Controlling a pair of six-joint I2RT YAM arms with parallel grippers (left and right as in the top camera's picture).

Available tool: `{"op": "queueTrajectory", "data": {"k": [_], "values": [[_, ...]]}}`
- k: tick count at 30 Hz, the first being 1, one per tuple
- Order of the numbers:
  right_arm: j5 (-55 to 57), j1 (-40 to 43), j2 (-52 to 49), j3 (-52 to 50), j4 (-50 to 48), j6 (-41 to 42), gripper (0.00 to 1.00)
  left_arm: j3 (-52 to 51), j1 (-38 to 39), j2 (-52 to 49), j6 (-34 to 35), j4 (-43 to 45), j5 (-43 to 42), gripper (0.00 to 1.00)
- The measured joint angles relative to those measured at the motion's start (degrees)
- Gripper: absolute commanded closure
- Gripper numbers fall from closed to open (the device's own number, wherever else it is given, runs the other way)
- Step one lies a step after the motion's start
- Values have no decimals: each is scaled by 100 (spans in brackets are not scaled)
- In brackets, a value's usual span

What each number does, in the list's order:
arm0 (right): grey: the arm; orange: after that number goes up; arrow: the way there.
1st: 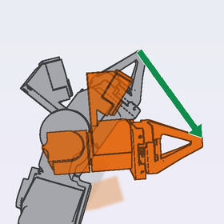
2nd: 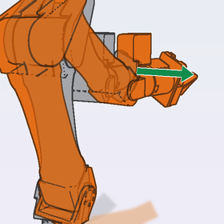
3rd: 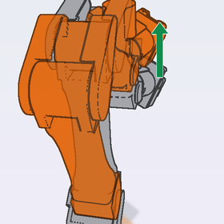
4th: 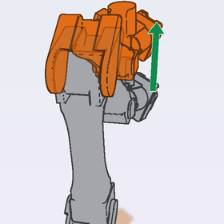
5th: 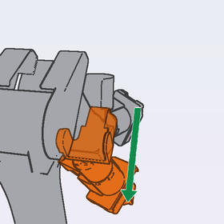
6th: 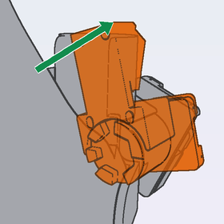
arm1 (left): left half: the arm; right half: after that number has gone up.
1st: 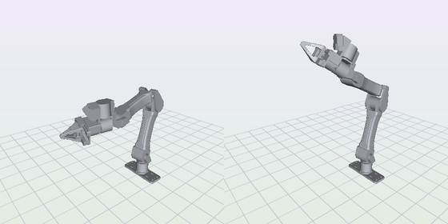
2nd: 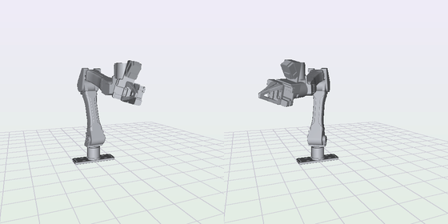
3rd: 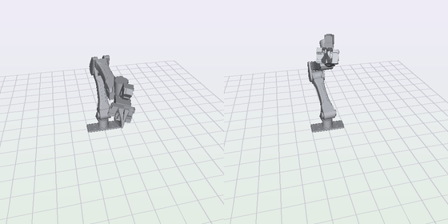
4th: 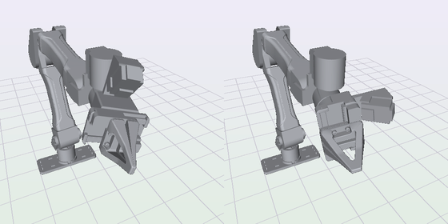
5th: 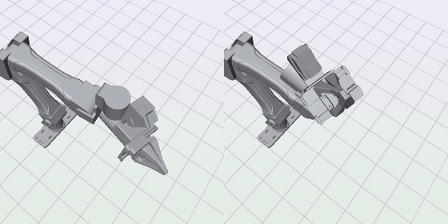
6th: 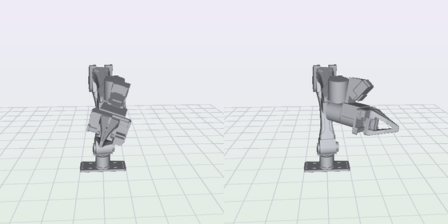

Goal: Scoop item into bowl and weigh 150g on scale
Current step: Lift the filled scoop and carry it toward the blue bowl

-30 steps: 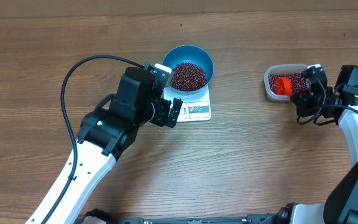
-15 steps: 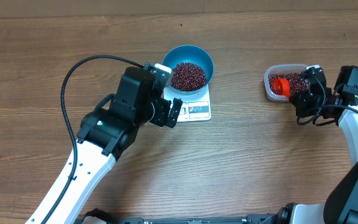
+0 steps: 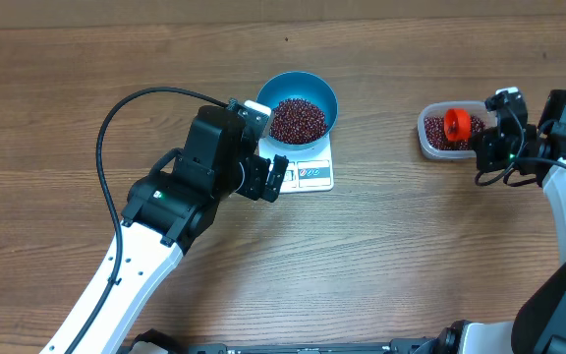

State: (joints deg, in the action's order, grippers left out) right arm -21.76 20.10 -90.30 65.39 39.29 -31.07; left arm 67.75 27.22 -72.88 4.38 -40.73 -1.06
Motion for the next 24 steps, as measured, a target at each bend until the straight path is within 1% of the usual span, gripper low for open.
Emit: {"op": "queueTrajectory", "data": {"k": [9,12,16,19,24], "values": [[15,2,295,46,98,92,96,0,0,0,0,0,0,0],[15,2,382,46,170,275,96,0,0,0,0,0,0,0],[-118,0,468,46,238,721,96,0,0,0,0,0,0,0],[-442,2,535,46,273,1036,96,0,0,0,0,0,0,1],[-1344,0,636,46,269,1416,96,0,0,0,0,0,0,0]]}}
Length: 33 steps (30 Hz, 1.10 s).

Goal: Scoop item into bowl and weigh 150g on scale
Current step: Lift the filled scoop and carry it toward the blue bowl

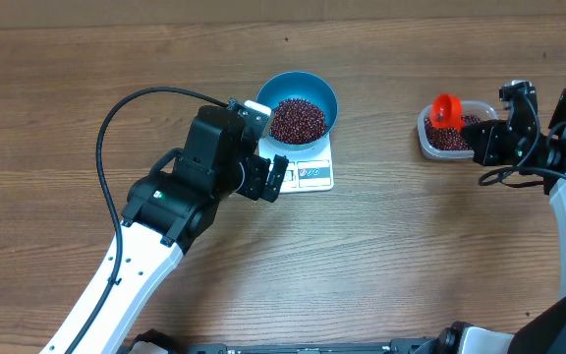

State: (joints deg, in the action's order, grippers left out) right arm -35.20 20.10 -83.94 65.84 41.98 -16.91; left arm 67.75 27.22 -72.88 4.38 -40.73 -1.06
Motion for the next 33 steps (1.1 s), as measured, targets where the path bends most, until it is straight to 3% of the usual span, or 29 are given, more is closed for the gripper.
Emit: {"op": "queueTrajectory", "data": {"k": [6,13,22,33], "values": [[-986,-269,11,0,-35,334,96,0,0,0,0,0,0,0],[-1207,-1303,11,0,-509,476,96,0,0,0,0,0,0,1],[-435,-2693,11,4,-1554,485,96,0,0,0,0,0,0,1],[586,-3403,-122,4,-1996,111,96,0,0,0,0,0,0,0]]}}
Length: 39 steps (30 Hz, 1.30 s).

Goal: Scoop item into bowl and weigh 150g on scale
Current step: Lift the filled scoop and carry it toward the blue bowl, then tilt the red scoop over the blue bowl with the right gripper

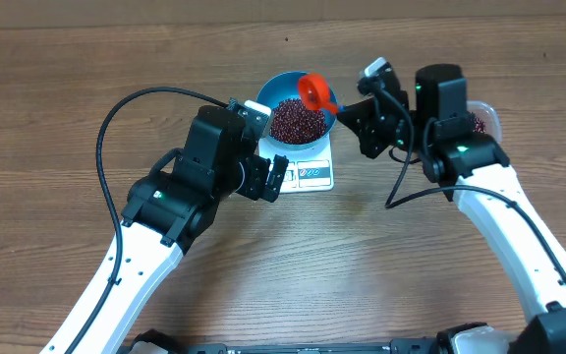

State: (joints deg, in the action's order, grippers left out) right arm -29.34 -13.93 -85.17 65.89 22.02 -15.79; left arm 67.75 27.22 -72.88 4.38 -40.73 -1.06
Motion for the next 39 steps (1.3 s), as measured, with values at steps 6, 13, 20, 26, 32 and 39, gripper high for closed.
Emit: {"op": "queueTrajectory", "data": {"k": [6,13,20,26,32,39], "values": [[157,-63,-164,0,-151,-490,96,0,0,0,0,0,0,0],[455,-63,-164,0,-256,-848,96,0,0,0,0,0,0,0],[638,-70,-164,0,-337,-1047,96,0,0,0,0,0,0,0],[721,-72,-164,0,-345,-1126,96,0,0,0,0,0,0,1],[756,-74,-164,0,-319,-1130,96,0,0,0,0,0,-2,0],[898,-74,-164,0,-348,-1152,96,0,0,0,0,0,0,0]]}}
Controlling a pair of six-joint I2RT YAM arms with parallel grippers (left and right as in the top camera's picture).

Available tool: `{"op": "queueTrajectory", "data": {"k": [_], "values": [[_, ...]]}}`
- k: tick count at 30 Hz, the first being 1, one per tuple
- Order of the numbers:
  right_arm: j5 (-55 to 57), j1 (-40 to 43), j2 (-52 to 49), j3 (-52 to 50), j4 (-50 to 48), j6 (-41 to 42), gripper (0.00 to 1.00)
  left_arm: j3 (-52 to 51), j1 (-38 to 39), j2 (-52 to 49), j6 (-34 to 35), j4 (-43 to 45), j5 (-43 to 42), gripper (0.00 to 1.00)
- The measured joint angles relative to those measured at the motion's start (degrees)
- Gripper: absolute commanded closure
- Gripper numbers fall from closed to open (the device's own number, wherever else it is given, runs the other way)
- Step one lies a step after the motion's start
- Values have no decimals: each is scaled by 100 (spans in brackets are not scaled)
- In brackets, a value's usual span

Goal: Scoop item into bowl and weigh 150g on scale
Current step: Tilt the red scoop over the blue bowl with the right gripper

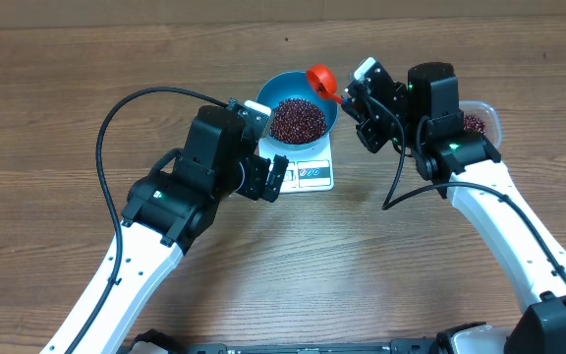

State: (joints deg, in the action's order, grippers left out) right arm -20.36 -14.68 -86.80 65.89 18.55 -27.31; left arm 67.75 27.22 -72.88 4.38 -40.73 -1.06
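Observation:
A blue bowl (314, 90) heaped with dark red beans (297, 119) stands on a small white scale (308, 173) at the table's middle. My right gripper (350, 93) is shut on the handle of an orange scoop (320, 78), which hangs over the bowl's right rim; I cannot see into the scoop. My left gripper (272, 179) stands open just left of the scale, its fingers beside the scale's near-left corner. The scale's reading is too small to make out.
A white tub of beans (478, 120) sits at the far right, mostly hidden behind my right arm. A black cable (126, 108) loops over the table behind my left arm.
My right gripper has moved slightly back and right, and the orange scoop now sits at the bowl's right rim instead of over the beans. The left arm has not moved.
My right gripper held the orange scoop down in the tub of beans at the far right. Then the scoop was up at the tub's left side. Then it was over the blue bowl on the scale, and now at the bowl's right rim. My left arm stayed put throughout.

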Motion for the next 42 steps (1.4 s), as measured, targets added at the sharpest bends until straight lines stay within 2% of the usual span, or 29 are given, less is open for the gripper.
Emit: {"op": "queueTrajectory", "data": {"k": [34,39,42], "values": [[122,-9,0,0,26,61,96,0,0,0,0,0,0,0],[33,-4,0,0,0,466,96,0,0,0,0,0,0,1],[-136,-2,0,0,39,1202,96,0,0,0,0,0,0,0]]}}
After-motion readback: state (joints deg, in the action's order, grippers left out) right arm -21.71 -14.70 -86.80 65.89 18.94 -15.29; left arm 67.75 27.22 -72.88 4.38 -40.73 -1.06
